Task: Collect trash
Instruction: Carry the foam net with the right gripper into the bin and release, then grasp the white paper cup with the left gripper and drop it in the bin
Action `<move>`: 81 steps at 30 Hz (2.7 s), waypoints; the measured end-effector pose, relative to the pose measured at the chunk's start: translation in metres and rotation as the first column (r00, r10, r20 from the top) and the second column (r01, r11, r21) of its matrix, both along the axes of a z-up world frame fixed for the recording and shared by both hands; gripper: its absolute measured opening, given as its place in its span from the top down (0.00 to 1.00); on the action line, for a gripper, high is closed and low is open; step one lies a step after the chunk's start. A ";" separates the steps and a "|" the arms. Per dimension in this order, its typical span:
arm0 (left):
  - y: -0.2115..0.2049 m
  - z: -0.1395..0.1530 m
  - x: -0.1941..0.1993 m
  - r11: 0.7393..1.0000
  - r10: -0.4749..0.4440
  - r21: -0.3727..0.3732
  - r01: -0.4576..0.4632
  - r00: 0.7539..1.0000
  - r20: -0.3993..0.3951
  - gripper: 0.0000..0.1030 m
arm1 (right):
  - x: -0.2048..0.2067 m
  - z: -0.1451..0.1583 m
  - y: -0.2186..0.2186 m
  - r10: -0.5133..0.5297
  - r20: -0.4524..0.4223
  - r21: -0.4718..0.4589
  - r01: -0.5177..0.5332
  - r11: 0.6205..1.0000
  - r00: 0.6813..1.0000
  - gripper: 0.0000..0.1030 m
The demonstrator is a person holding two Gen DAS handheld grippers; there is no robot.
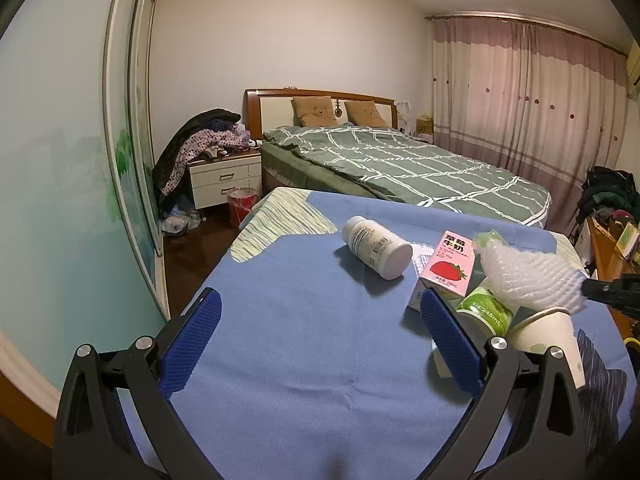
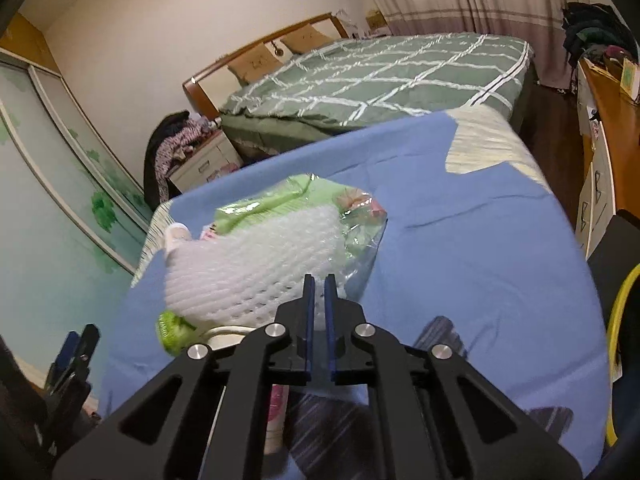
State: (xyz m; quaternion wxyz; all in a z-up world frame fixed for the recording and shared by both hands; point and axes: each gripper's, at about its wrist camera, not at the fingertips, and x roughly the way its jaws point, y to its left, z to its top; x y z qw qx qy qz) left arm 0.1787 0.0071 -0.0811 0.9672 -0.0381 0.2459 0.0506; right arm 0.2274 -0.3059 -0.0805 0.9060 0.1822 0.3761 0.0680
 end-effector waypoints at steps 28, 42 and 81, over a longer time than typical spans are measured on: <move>-0.010 0.006 -0.010 0.998 -0.054 -0.010 0.054 0.999 0.005 0.05 | -0.170 0.079 -0.086 -0.194 0.272 -0.088 0.225 0.970 0.942 0.95; -0.072 0.019 -0.028 0.975 -0.220 -0.047 0.219 0.976 -0.010 0.05 | -0.209 0.052 -0.165 -0.393 0.214 -0.122 0.424 0.898 0.894 0.95; -0.181 -0.044 0.045 0.917 -0.395 -0.108 0.384 0.840 -0.372 0.05 | -0.194 -0.026 -0.230 -0.518 0.061 -0.105 0.522 0.847 0.853 0.76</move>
